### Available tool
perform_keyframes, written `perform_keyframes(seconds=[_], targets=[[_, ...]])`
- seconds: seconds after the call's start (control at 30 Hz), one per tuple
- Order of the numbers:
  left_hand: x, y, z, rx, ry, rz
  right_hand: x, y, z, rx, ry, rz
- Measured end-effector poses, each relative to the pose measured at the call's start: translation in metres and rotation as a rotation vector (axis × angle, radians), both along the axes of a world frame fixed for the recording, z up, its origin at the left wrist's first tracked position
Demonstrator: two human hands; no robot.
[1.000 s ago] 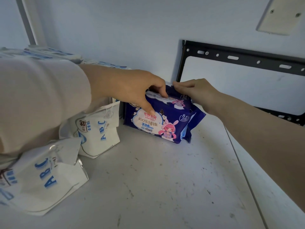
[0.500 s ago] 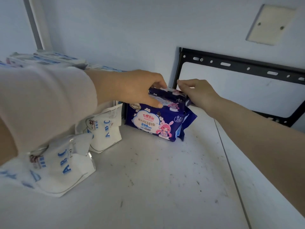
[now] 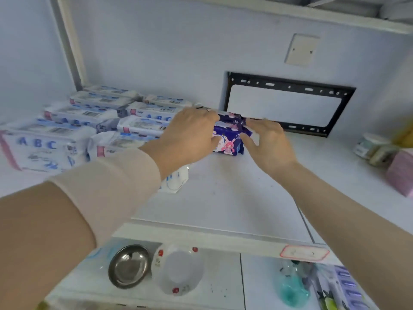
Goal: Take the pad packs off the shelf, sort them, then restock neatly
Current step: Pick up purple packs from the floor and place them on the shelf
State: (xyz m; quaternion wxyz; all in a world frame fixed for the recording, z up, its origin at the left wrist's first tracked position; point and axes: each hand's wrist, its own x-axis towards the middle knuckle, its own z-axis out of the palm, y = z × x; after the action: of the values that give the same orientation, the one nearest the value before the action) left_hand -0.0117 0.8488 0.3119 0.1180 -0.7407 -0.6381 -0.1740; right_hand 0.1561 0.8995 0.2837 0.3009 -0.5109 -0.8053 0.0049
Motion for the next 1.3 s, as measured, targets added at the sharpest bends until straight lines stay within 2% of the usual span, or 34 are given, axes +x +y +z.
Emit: perform_keyframes(seconds=[0.13, 0.27, 0.4, 0.5, 1.0, 1.13, 1.3], targets=[[0.005, -0.058, -0.001, -0.042, -0.066, 0.000, 0.007, -0.061, 0.001, 0.038, -0.040, -0.027], [0.012, -0.111, -0.011, -0.041, -0.080, 0.018, 0.012, -0.114, -0.009, 0.065, 0.007, -0.009], [0.024, -0.161, -0.037, -0.058, -0.156, 0.064, 0.022, -0.165, -0.040, 0.041, 0.024, 0.020], [0.031, -0.194, -0.065, -0.099, -0.135, 0.077, 0.031, -0.201, -0.070, 0.056, 0.034, 0.032], [-0.003, -0.357, -0.217, -0.445, -0.165, 0.088, 0.010, -0.380, -0.233, -0.225, -0.085, 0.064], [-0.020, -0.382, -0.265, -0.505, -0.174, 0.086, -0.009, -0.408, -0.277, -0.396, -0.063, 0.042], [-0.025, -0.393, -0.328, -0.706, -0.173, 0.116, -0.014, -0.419, -0.330, -0.552, -0.096, 0.027]])
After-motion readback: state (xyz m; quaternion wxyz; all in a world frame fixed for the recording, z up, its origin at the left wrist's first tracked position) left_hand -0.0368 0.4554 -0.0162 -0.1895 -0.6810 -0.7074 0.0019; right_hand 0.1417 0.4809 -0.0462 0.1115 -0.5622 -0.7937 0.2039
